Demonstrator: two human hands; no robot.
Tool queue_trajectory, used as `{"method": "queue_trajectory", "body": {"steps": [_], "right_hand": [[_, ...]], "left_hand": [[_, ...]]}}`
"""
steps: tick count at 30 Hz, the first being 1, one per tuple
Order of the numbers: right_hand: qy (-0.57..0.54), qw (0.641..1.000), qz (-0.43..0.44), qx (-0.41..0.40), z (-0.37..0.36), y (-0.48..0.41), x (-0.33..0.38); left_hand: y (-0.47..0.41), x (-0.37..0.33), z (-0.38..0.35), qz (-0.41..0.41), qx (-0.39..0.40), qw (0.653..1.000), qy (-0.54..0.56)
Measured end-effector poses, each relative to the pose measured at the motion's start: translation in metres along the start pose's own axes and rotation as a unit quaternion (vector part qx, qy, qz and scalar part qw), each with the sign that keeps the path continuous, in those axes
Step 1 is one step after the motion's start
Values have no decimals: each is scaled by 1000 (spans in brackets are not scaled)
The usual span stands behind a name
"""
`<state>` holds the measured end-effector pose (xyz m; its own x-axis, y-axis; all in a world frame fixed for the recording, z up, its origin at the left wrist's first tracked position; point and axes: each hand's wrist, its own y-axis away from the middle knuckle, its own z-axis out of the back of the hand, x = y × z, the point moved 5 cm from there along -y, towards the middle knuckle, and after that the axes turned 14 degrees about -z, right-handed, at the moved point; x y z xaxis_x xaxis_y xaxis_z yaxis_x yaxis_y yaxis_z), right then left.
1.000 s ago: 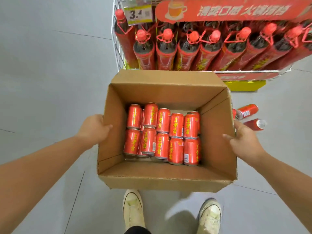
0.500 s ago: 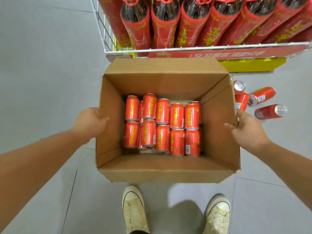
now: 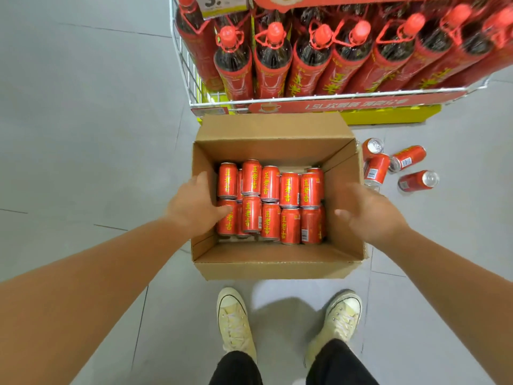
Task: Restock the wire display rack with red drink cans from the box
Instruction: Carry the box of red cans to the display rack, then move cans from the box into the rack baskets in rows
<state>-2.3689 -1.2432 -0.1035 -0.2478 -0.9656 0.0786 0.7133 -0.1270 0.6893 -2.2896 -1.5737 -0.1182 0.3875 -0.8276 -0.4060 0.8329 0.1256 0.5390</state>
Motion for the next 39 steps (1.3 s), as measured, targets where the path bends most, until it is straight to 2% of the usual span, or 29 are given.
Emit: {"method": "queue_trajectory", "body": {"steps": [4, 10, 13, 17, 19, 22, 25, 31, 39], "right_hand": [[17, 999, 45, 10, -11, 11, 23], [-11, 998, 23, 64, -49, -33, 33], [-32, 997, 6, 67, -71, -76, 34], [-24, 998, -17, 62, -102, -131, 27], [-39, 996, -40, 68, -120, -154, 24], [-78, 992, -72, 71, -142, -182, 20], [-112, 984, -116, 70, -158, -200, 14], [-175, 969, -161, 72, -176, -213, 13], [-254, 955, -142, 56, -157, -197, 16]], "left_hand": [[5, -31, -14, -99, 47, 979, -169], [-31, -33, -53, -106, 94, 973, -181], [-67, -27, -70, -96, 86, 977, -172], [-113, -12, -109, -136, 124, 962, -200], [-134, -2, -125, -117, 124, 973, -156], [-162, 9, -143, -62, 82, 994, -44], [-182, 17, -157, -3, 41, 998, 41], [-197, 20, -168, 53, -7, 997, 59], [-188, 21, -152, 91, -24, 988, 123]]}}
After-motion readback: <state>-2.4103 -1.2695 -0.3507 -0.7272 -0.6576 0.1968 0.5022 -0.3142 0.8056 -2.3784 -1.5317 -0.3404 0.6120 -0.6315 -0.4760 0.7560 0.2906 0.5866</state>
